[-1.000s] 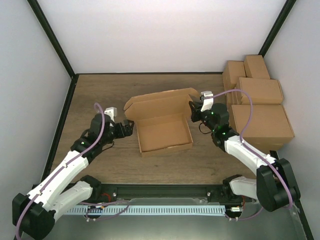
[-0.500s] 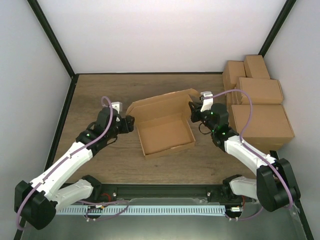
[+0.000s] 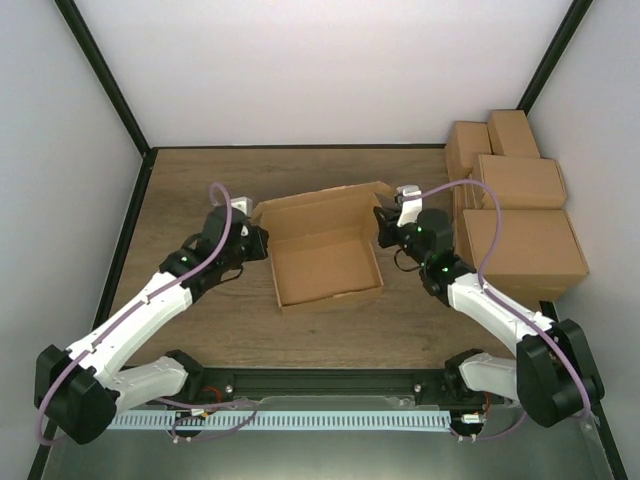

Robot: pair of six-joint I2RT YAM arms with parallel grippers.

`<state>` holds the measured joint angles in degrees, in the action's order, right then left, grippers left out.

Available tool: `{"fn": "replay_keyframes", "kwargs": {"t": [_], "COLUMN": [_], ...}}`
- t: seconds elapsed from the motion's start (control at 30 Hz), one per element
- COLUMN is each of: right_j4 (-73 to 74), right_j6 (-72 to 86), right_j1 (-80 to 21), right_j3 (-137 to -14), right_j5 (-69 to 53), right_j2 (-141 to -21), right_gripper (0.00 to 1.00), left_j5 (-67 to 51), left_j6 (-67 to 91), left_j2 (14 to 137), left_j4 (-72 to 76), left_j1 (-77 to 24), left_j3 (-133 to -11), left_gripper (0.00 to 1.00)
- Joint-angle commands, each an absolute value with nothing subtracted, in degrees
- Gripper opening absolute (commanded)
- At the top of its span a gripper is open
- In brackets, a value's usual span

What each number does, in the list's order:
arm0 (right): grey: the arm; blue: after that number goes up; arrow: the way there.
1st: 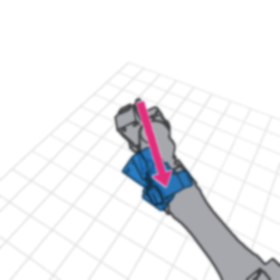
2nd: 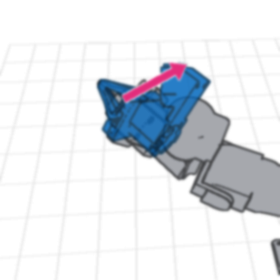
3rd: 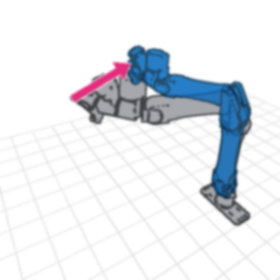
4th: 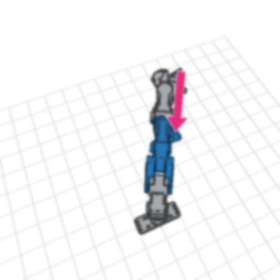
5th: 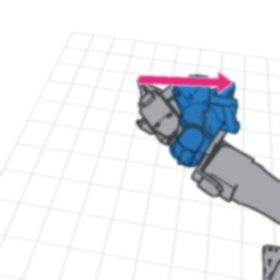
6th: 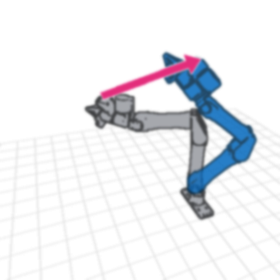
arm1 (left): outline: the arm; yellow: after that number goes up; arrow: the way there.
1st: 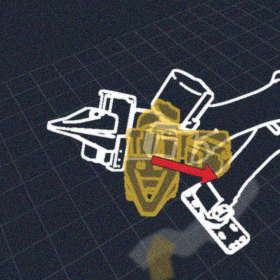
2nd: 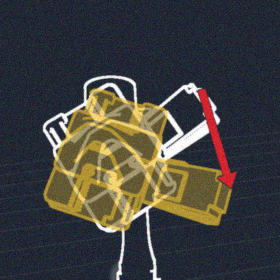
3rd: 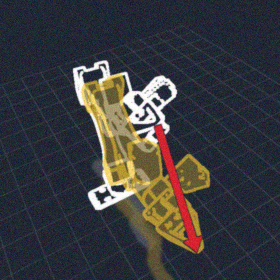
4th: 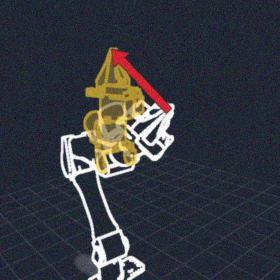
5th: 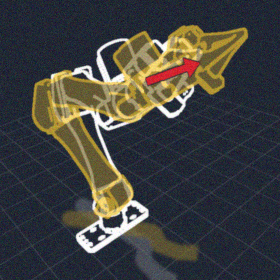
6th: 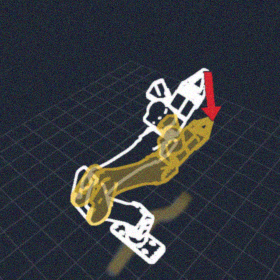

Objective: Fold the paper box

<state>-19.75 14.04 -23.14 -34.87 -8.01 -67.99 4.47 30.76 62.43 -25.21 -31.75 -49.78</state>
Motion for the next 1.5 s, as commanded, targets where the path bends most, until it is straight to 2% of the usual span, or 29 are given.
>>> {"fn": "replay_keyframes", "kwargs": {"t": [0.0,0.37,0.6,0.87,1.07,1.27,1.47], "right_j4": [-16.9,-15.0,-15.2,-10.9,-5.6,-4.8,-9.5], "right_j6": [15.4,19.3,24.0,27.6,32.8,34.2,29.1], "right_j1": [-26.4,-28.6,-28.6,-28.5,-28.8,-31.5,-32.7], "right_j3": [-35.3,-35.6,-32.0,-34.8,-40.2,-41.5,-34.7], "right_j5": [-6.1,-3.2,-3.3,-3.5,-5.3,-2.0,1.3], "right_j2": [-66.4,-66.1,-64.5,-64.5,-66.9,-67.2,-66.2], "right_gripper": [0.06,0.06,0.07,0.09,0.06,0.06,0.06], "left_j5": [4.0,4.2,2.9,1.8,2.5,3.3,-0.4], "left_j6": [36.9,39.2,37.3,34.3,32.4,30.3,30.2], "left_j2": [63.6,71.2,68.3,65.9,67.0,69.6,68.3], "left_j4": [-22.5,-20.9,-20.3,-22.3,-23.6,-26.7,-23.6], "left_j1": [-33.3,-35.5,-35.6,-35.6,-35.5,-35.5,-35.5], "left_j3": [-51.3,-58.1,-51.1,-47.8,-49.8,-54.6,-49.7], "left_gripper": [0.18,0.05,0.04,0.04,0.04,0.04,0.04]}}
